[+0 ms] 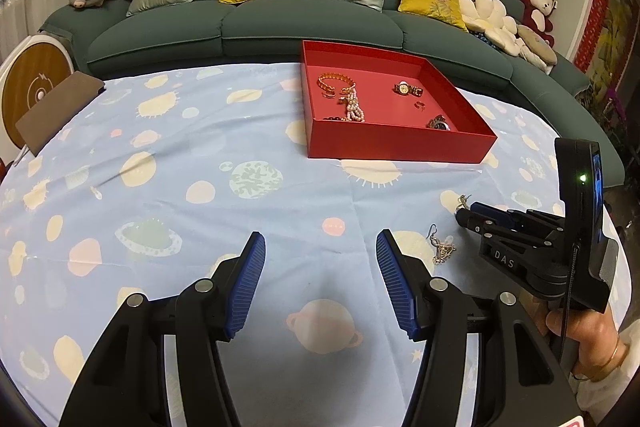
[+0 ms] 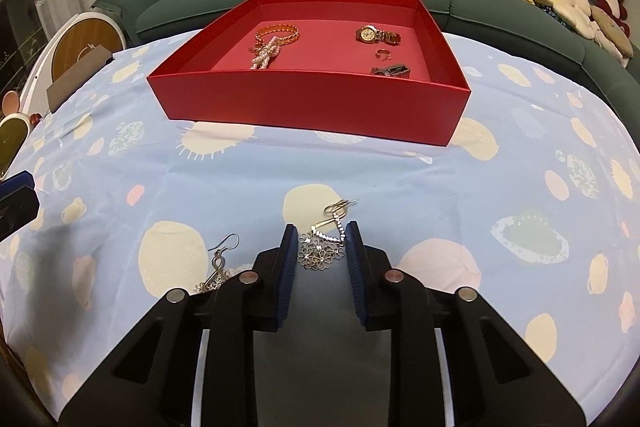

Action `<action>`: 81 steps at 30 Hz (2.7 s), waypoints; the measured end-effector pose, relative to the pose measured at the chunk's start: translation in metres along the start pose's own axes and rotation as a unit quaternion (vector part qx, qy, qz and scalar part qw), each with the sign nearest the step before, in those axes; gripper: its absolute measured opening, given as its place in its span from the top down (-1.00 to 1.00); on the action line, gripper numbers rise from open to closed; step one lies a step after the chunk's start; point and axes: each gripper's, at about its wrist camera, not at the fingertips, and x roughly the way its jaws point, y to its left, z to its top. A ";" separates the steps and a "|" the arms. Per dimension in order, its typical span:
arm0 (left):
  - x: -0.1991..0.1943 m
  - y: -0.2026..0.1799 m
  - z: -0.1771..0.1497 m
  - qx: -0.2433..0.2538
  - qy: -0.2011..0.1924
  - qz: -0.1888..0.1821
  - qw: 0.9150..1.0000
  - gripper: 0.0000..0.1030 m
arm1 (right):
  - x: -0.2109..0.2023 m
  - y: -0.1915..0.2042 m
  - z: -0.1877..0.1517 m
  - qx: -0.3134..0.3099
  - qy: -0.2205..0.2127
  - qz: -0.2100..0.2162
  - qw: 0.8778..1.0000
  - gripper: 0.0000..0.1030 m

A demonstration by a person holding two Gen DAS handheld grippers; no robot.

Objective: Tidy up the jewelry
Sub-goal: 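Grasp the rhinestone pendant earring with the right tool while the left grasps the other earring, then carry both earrings into the red box with both tools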

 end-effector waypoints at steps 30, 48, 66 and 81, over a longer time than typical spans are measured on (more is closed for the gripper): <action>0.065 -0.100 -0.012 0.058 0.060 -0.066 0.994 -0.19 | -0.066 -0.051 -0.005 0.049 -0.040 0.023 0.998 0.90; 0.083 -0.105 -0.012 0.069 0.044 -0.050 0.995 0.71 | -0.074 -0.071 -0.012 0.069 -0.037 0.029 0.996 0.90; 0.008 -0.070 0.042 0.014 -0.030 -0.092 0.995 0.72 | -0.109 -0.044 0.030 0.059 -0.097 0.059 0.992 0.90; -0.008 -0.050 0.142 0.011 -0.095 -0.083 0.992 0.72 | -0.116 -0.030 0.107 0.063 -0.159 0.070 0.983 0.90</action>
